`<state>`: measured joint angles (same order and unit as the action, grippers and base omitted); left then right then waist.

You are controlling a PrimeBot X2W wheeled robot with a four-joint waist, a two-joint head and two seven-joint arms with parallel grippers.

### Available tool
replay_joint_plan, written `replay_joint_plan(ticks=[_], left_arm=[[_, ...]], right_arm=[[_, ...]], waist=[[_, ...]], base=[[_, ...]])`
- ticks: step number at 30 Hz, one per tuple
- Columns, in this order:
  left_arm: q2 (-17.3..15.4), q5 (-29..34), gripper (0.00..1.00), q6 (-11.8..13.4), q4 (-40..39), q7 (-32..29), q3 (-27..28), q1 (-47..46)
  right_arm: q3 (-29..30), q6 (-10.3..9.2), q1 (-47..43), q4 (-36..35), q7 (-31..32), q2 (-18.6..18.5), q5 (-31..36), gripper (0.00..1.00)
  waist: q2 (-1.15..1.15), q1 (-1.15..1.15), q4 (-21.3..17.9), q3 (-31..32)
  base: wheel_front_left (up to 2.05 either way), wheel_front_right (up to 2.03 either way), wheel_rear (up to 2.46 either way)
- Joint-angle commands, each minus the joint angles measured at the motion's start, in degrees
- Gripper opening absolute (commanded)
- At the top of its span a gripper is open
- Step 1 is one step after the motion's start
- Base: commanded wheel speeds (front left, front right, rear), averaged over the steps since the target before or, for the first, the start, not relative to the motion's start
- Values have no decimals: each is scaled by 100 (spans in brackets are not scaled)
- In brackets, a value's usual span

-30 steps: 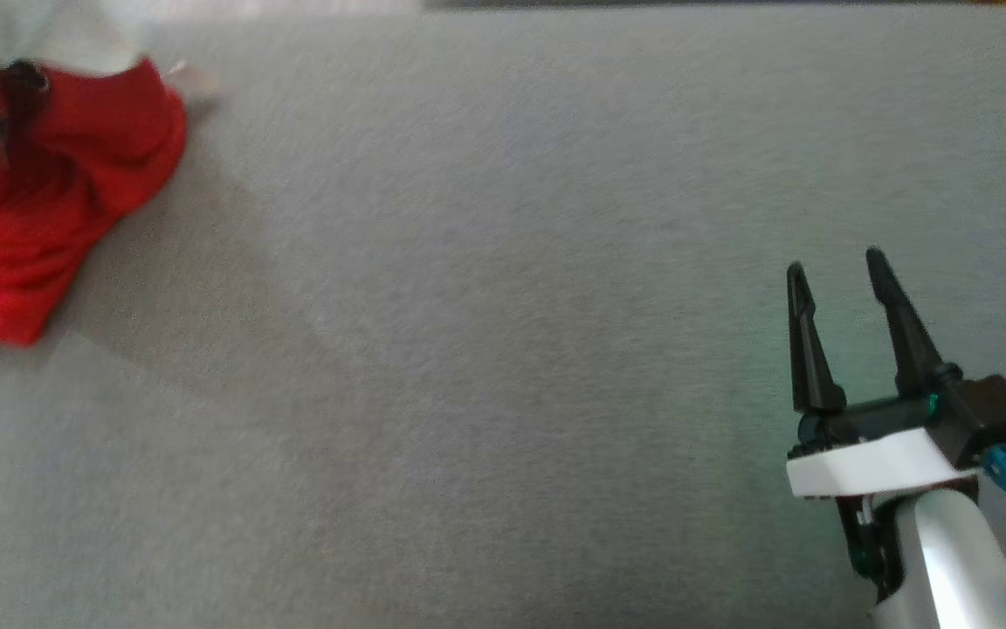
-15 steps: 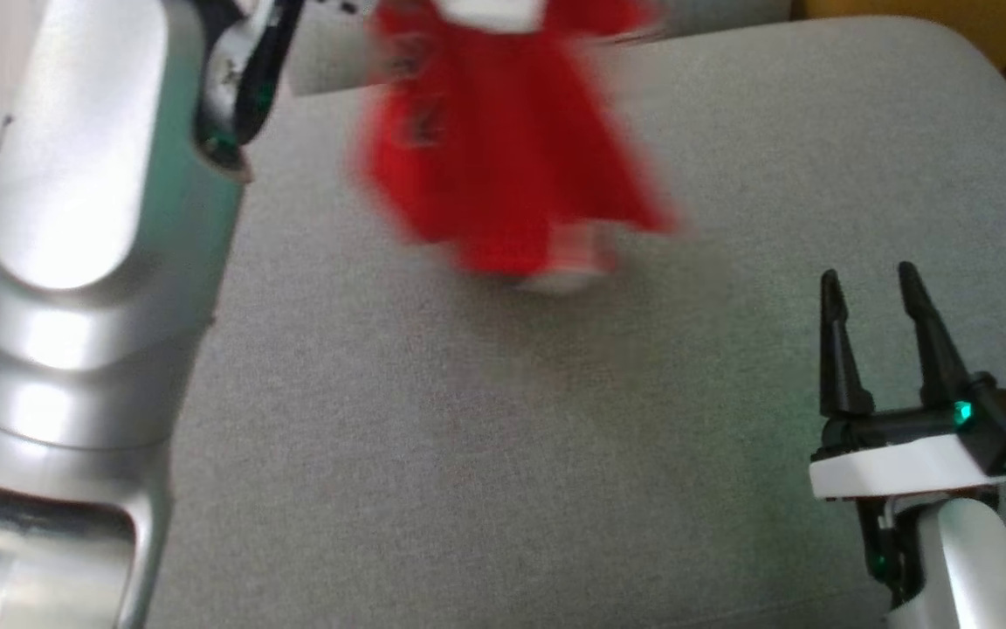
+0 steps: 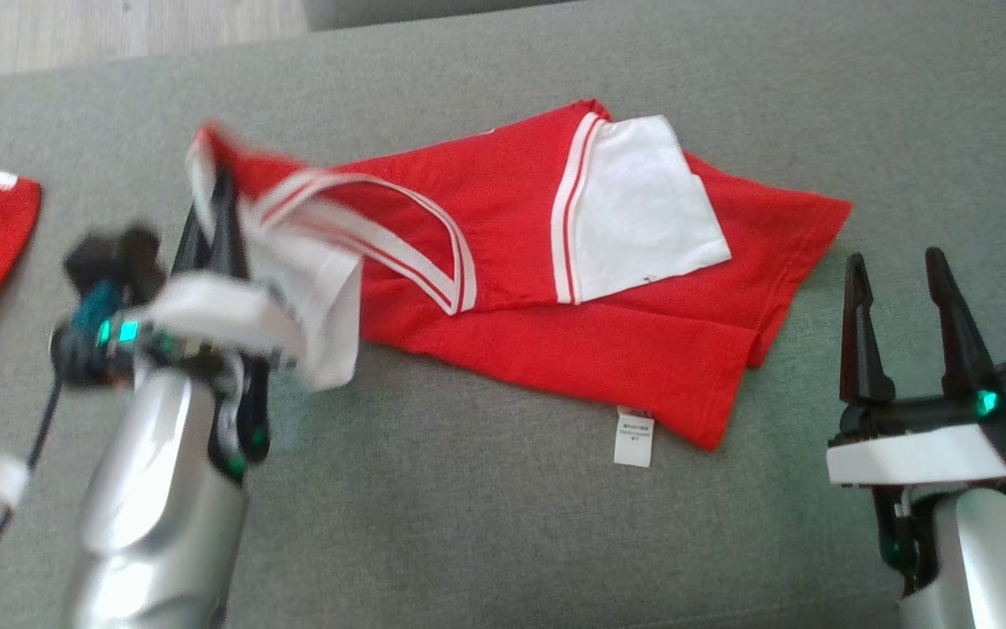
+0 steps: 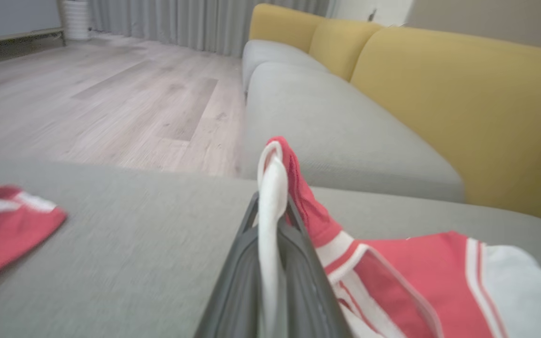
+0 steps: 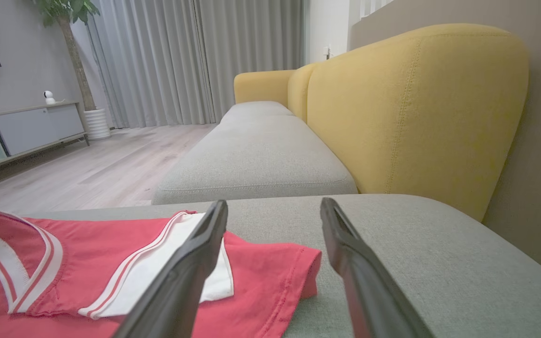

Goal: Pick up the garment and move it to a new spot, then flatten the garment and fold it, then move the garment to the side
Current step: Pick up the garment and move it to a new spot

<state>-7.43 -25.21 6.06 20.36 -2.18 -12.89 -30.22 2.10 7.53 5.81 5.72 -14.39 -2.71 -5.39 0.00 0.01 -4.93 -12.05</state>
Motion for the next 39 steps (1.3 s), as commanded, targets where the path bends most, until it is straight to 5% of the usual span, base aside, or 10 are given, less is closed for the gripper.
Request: replay_joint_plan(ticks=[1,11,12,14,15,27,39], left_arm=[[-192,-37,0,66,-55,290,312,-46],[-53,-244,0,37,792,1104,521,513],[-36,-257,10,15,860,1172,522,512],[-21,-227,56,13,962,1316,513,483],[-13,-209,100,1,995,1383,503,465],[6,56,100,-332,756,1681,200,969],[111,301,100,-134,-340,1715,61,2630]], right_arm=[[-113,-4,247,-219,-61,-17,61,100],[-125,-4,349,-174,-61,-17,117,100],[-130,-4,360,-169,-61,-17,120,100],[-139,-4,377,-157,-61,-17,128,100],[-140,-4,384,-151,-61,-17,133,100],[-50,-4,155,-32,-61,-17,231,100],[-66,-4,-698,98,-61,-17,186,100]], waist=[[0,-1,47,-100],[0,-1,131,-283],[0,-1,141,-295],[0,-1,156,-305],[0,-1,166,-305],[0,-1,443,364],[0,-1,698,1102]], base=[[0,0,0],[0,0,0],[0,0,0],[0,0,0],[0,0,0],[0,0,0],[0,0,0]])
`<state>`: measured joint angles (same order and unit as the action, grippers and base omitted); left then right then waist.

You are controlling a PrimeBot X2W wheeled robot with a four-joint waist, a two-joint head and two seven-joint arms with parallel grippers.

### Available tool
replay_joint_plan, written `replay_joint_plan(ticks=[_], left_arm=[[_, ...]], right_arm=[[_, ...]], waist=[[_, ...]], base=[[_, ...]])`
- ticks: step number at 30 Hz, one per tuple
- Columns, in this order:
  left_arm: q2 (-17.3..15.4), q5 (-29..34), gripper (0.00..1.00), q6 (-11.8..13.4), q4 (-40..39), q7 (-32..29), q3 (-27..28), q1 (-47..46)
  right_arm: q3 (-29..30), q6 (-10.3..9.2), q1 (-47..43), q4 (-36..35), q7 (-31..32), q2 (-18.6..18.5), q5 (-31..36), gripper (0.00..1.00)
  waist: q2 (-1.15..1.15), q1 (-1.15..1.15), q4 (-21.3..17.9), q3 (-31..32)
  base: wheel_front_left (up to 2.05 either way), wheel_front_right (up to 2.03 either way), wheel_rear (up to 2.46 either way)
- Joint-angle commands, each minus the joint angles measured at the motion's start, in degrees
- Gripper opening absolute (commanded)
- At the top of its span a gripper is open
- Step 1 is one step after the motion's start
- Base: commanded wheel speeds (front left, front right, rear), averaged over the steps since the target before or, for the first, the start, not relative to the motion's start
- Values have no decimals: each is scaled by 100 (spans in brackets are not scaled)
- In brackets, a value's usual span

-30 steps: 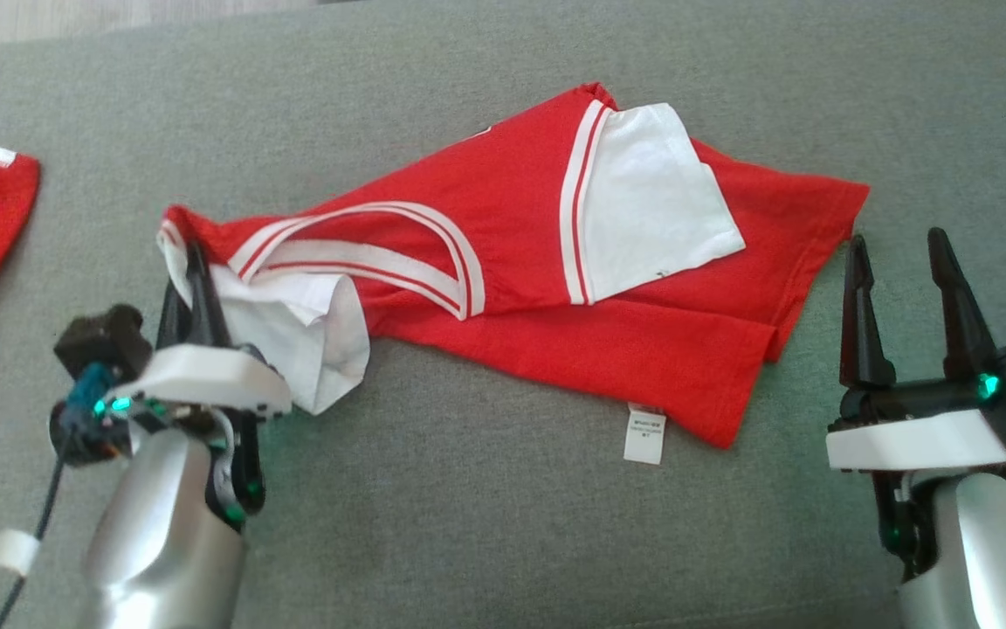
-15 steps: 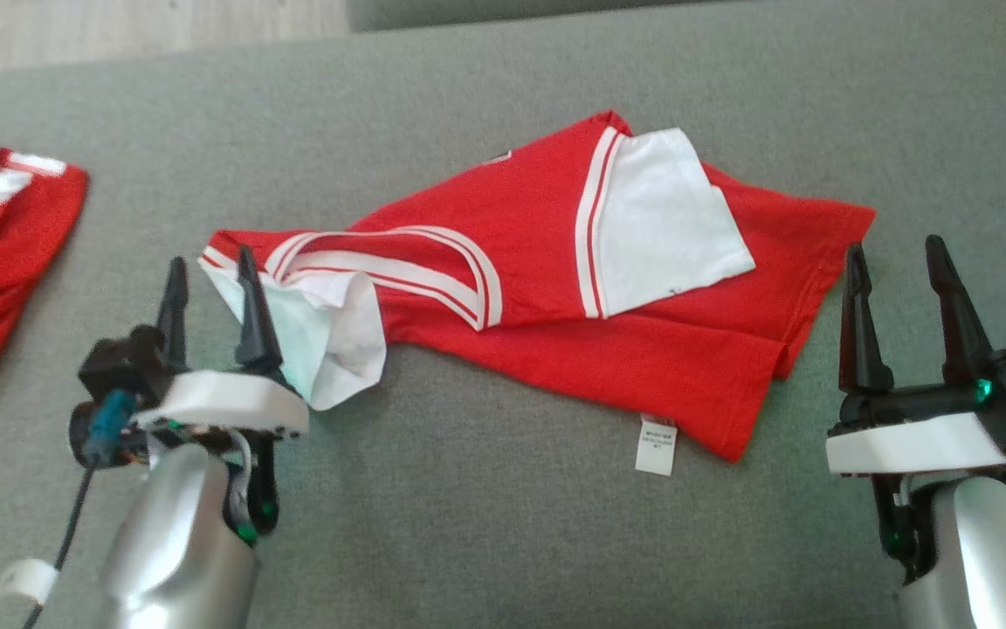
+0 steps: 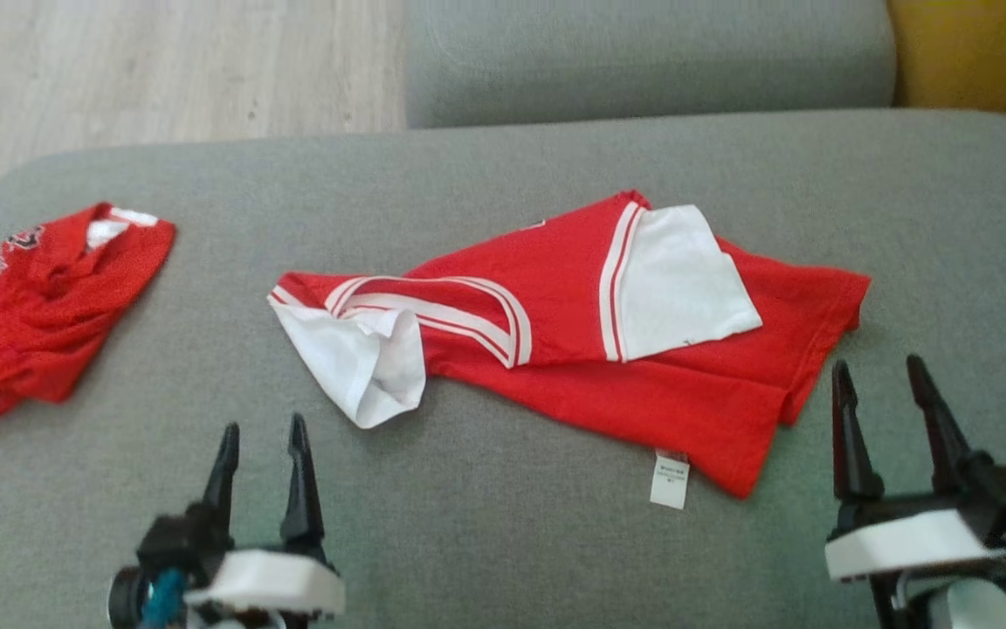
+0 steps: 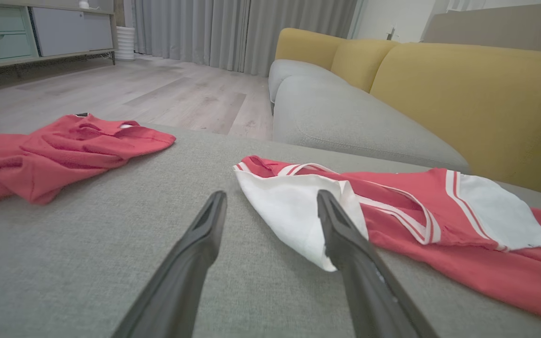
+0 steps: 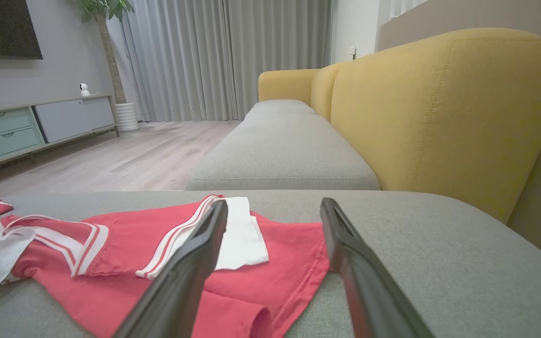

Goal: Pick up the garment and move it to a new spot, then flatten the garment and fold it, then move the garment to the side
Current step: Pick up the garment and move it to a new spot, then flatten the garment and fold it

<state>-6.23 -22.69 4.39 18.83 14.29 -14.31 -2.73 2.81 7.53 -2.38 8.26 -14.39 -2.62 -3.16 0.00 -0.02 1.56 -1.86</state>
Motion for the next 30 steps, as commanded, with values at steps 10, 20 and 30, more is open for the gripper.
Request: replay_joint_plan(ticks=[10,20,30], left_arm=[[78,123,100,95,-451,70,32,390],[66,124,100,117,-545,68,-25,447],[32,100,100,161,-562,29,-63,463]], right_arm=[[-361,-4,-155,-48,-61,-26,-177,100],[-445,-4,-190,71,-61,-26,-219,100],[-437,-4,-177,140,-61,-26,-233,100]], waist=[[0,2,76,245],[0,2,130,286],[0,2,160,253]], base=[[0,0,0],[0,0,0],[0,0,0]])
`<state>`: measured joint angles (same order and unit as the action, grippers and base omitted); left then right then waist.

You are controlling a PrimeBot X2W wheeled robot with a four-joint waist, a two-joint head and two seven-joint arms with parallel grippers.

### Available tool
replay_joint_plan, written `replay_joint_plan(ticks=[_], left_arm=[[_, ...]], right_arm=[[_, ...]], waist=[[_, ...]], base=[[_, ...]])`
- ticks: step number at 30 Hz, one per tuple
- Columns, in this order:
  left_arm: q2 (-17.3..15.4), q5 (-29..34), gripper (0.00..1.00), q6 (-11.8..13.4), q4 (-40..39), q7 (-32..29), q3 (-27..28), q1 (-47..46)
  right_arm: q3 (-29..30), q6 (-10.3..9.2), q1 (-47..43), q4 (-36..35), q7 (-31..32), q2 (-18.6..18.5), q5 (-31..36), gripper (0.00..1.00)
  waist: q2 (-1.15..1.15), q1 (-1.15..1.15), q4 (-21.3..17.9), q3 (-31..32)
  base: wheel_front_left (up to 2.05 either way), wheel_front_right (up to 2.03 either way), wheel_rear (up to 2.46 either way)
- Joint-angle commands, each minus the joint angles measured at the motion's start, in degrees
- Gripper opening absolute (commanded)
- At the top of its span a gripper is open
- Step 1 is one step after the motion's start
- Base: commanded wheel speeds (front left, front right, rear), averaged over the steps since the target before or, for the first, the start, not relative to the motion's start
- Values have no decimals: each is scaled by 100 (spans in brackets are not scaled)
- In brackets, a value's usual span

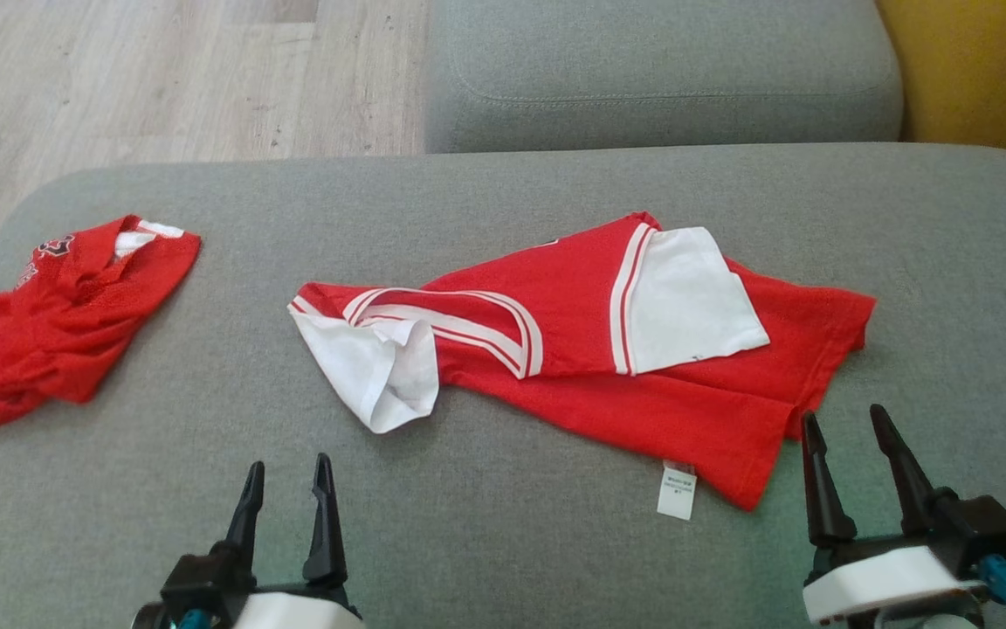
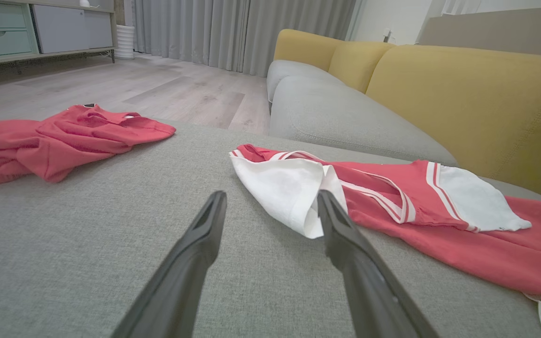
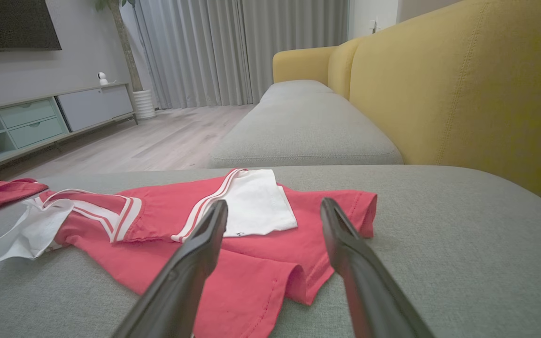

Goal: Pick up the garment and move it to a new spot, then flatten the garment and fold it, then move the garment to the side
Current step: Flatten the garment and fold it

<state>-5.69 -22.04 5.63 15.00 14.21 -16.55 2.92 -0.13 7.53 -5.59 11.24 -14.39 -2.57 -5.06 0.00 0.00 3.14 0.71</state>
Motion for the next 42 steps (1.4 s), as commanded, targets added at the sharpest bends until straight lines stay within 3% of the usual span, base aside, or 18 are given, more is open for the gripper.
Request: replay_joint_plan(ticks=[1,11,17,28,39,40,42], left_arm=[[-25,34,100,40,-180,35,154,-103],[-32,53,100,70,-208,27,75,-162],[-13,85,100,83,-238,32,14,-288],[94,111,100,74,-231,62,-78,-623],[166,133,100,53,-148,76,-42,-799],[172,139,100,52,-150,77,-34,-807],[184,151,100,45,-158,77,-18,-819]], right_arm=[[-137,-4,147,-153,-61,-31,-40,100],[99,-4,458,25,-61,-31,173,100],[588,-4,1041,443,33,-31,501,100],[1669,-4,2336,1600,1338,-31,1453,100],[1780,-4,2877,2481,2312,-37,1067,100],[1714,-4,2918,2526,2347,-47,981,65],[1557,-4,3002,2562,2366,-101,833,23]], waist=[[0,0,5,-9],[0,0,104,-169],[0,0,245,-442],[0,0,551,-1151],[0,0,654,-1375],[0,0,656,-1383],[0,0,660,-1397]], base=[[0,0,0],[0,0,0],[0,0,0],[0,0,0],[0,0,0],[0,0,0],[0,0,0]])
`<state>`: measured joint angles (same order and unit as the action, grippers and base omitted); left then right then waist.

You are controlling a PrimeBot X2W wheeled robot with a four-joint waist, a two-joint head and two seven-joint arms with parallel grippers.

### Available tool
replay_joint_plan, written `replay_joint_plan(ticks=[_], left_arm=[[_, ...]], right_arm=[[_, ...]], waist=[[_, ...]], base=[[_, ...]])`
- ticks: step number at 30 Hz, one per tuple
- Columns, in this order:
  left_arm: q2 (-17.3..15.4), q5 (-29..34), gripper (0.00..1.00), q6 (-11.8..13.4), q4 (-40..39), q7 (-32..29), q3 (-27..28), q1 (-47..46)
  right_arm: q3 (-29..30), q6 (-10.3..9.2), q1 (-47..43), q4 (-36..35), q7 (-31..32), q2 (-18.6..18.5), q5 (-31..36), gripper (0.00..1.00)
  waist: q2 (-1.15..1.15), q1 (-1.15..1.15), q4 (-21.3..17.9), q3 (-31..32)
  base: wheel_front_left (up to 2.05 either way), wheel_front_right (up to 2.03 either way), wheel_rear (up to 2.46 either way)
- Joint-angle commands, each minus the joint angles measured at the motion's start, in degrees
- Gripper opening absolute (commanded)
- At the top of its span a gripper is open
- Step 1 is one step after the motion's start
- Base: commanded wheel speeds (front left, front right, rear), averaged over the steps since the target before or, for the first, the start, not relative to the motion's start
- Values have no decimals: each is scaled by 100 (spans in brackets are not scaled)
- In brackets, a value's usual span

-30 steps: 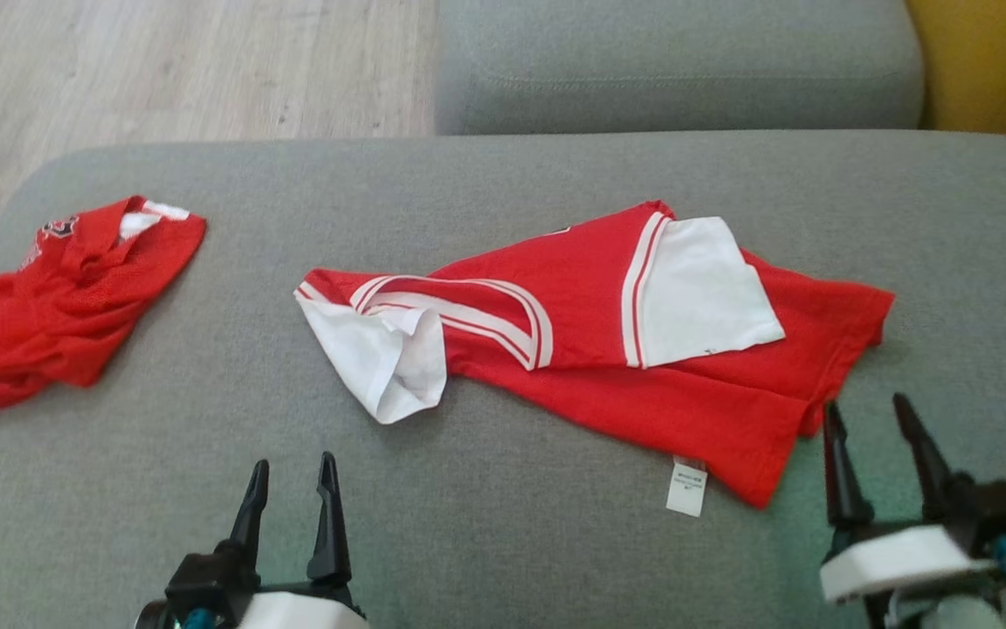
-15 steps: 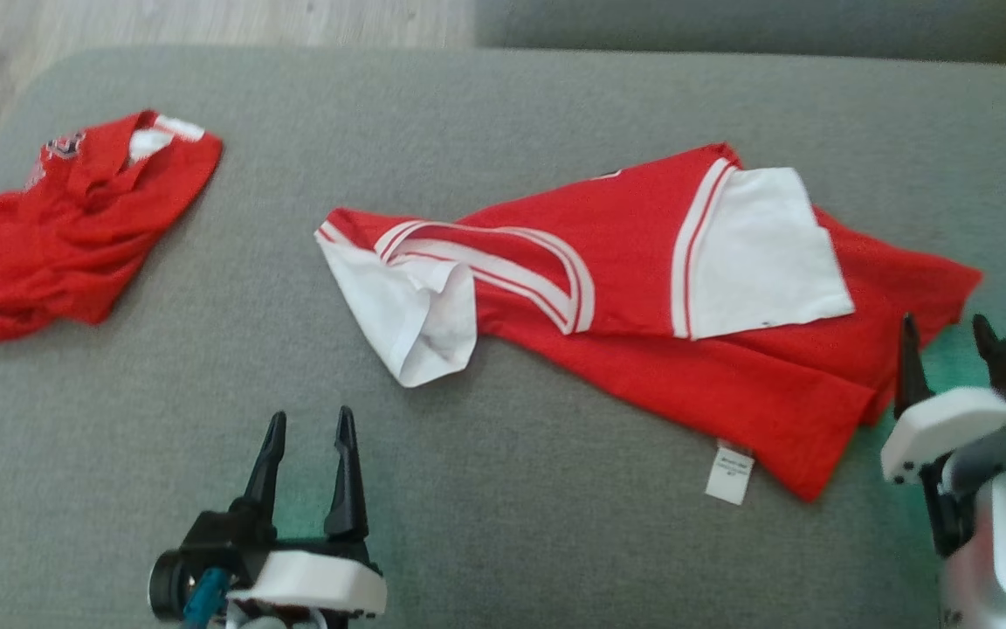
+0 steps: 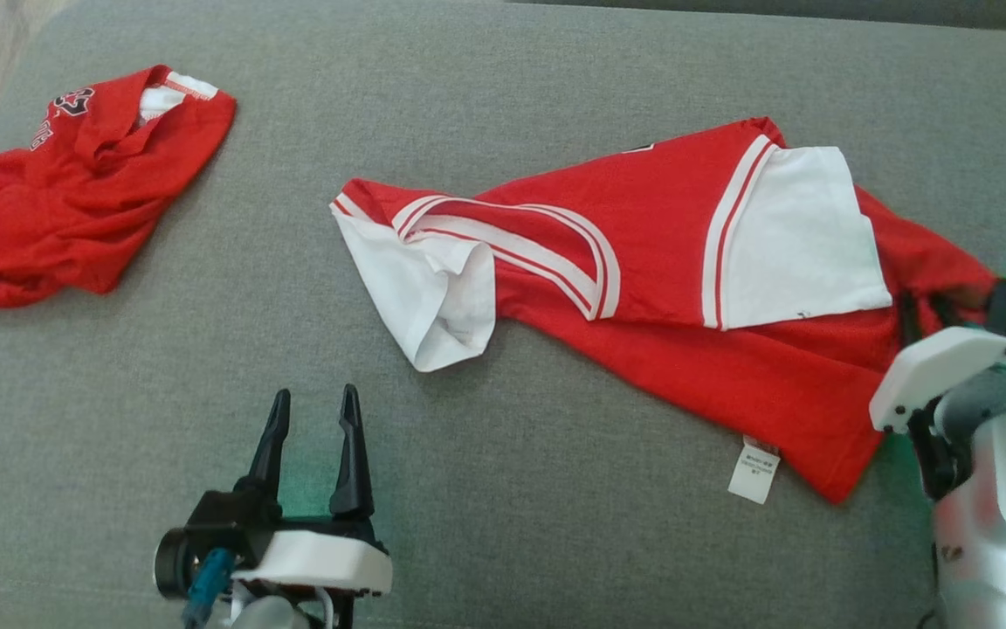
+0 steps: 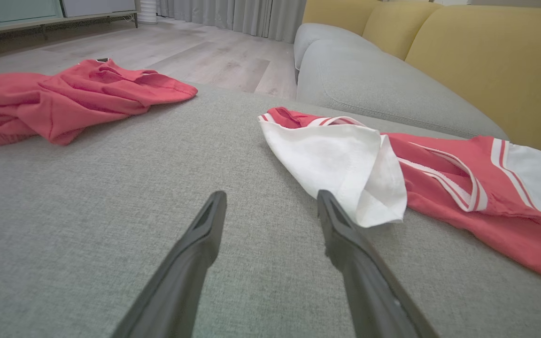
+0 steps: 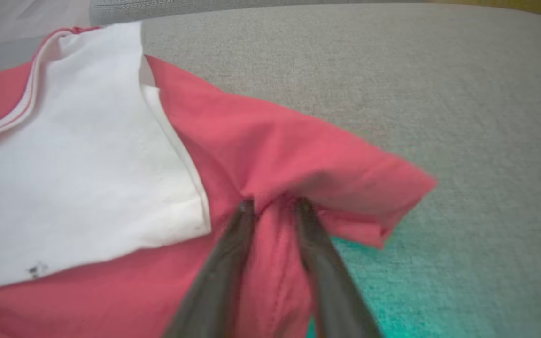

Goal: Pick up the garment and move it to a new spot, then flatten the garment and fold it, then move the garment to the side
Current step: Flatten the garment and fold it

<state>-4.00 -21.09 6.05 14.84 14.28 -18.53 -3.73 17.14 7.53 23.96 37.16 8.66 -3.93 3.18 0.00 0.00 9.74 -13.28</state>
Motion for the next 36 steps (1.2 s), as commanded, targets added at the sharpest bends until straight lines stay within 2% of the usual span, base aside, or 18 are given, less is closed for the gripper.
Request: replay_joint_plan(ticks=[1,8,12,18,23,24,25,36], left_arm=[[26,72,100,-3,-154,71,193,-162],[64,119,100,-36,-216,71,208,-208],[82,135,100,-74,-259,72,182,-267],[104,131,100,-108,-318,72,71,-404],[110,61,100,-94,-362,72,-68,-514],[110,37,100,-81,-369,72,-99,-534],[111,19,100,-66,-374,72,-123,-549],[112,72,100,12,-330,72,-130,-523]], right_arm=[[-322,-4,151,-61,40,-41,-107,0],[-886,-4,809,-347,-50,-529,-293,0],[-1267,-4,1356,-359,80,-941,-343,0],[-1704,-4,2223,18,134,-1600,-232,0],[-1754,-4,2768,537,26,-1889,-30,0],[-1768,-4,2832,639,-51,-1909,-2,31],[-1768,-4,2879,723,-158,-1915,33,98],[-1496,-4,2902,1190,-1326,-1578,190,100]], waist=[[0,0,1,-11],[0,0,67,-102],[0,0,182,-240],[0,0,434,-545],[0,0,596,-747],[0,0,617,-767],[0,0,626,-775],[0,0,425,-477]], base=[[0,0,0],[0,0,0],[0,0,0],[0,0,0],[0,0,0],[0,0,0],[0,0,0],[0,0,0]])
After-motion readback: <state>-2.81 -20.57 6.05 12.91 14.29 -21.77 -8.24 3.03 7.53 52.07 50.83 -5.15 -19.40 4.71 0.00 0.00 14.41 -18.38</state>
